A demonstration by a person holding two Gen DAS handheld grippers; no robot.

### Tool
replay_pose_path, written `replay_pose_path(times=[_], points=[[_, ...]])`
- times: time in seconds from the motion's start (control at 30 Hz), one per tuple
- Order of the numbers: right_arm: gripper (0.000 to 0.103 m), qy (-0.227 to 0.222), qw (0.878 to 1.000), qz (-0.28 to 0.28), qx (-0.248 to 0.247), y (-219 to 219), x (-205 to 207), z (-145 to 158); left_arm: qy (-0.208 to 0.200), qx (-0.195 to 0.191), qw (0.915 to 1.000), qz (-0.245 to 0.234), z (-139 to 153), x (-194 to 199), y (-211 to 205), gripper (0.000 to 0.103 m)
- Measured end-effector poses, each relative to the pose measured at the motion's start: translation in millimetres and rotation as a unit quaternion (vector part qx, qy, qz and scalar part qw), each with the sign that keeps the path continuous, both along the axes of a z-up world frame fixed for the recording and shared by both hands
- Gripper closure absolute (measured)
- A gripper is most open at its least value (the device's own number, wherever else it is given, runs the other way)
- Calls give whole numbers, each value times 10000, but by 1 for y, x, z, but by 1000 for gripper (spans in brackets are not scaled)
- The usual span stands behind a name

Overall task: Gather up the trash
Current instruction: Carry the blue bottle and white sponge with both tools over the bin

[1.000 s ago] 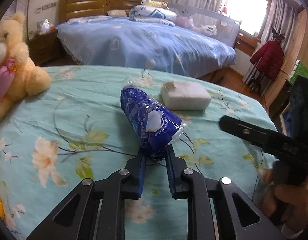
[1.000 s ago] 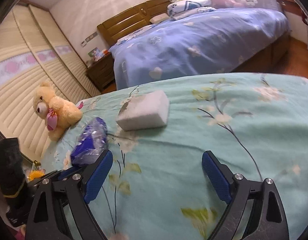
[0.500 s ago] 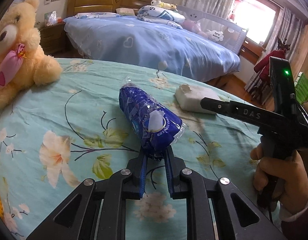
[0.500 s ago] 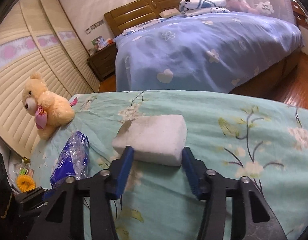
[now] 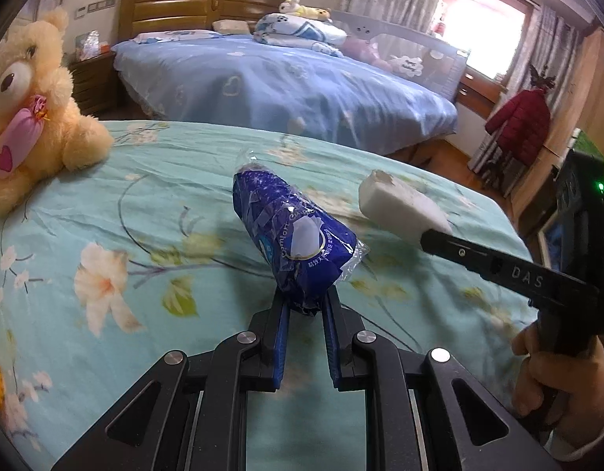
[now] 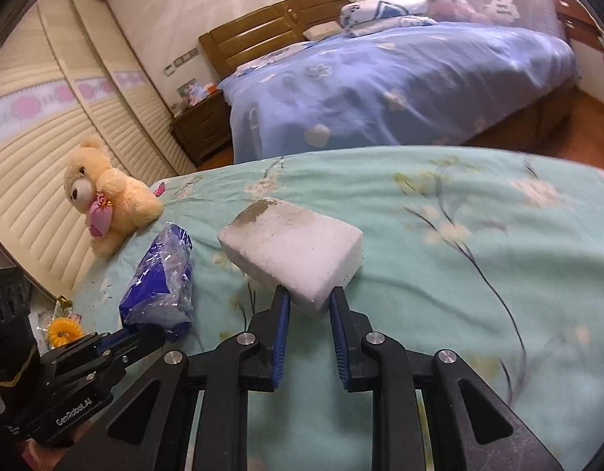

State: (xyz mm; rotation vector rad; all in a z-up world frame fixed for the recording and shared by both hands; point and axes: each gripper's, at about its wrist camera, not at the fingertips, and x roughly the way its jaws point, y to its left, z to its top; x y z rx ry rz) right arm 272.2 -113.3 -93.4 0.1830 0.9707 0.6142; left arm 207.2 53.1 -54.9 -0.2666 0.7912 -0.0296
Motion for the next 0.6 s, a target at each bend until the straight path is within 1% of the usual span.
replay_pose_path(times=[0.23,0.4,0.6], points=[[83,-35,9990,-440,39,-42,-37,10,-97,-40,9991,-413,9,-15,-31,88],[83,-80,9969,-773,99,-70,-57,18,-112,-79,9977,-665,11,-20,-45,88],[83,-110,9945,-1026,158,-92,-77,23,-107,-56,9960,-880,13,-28,-60,88]])
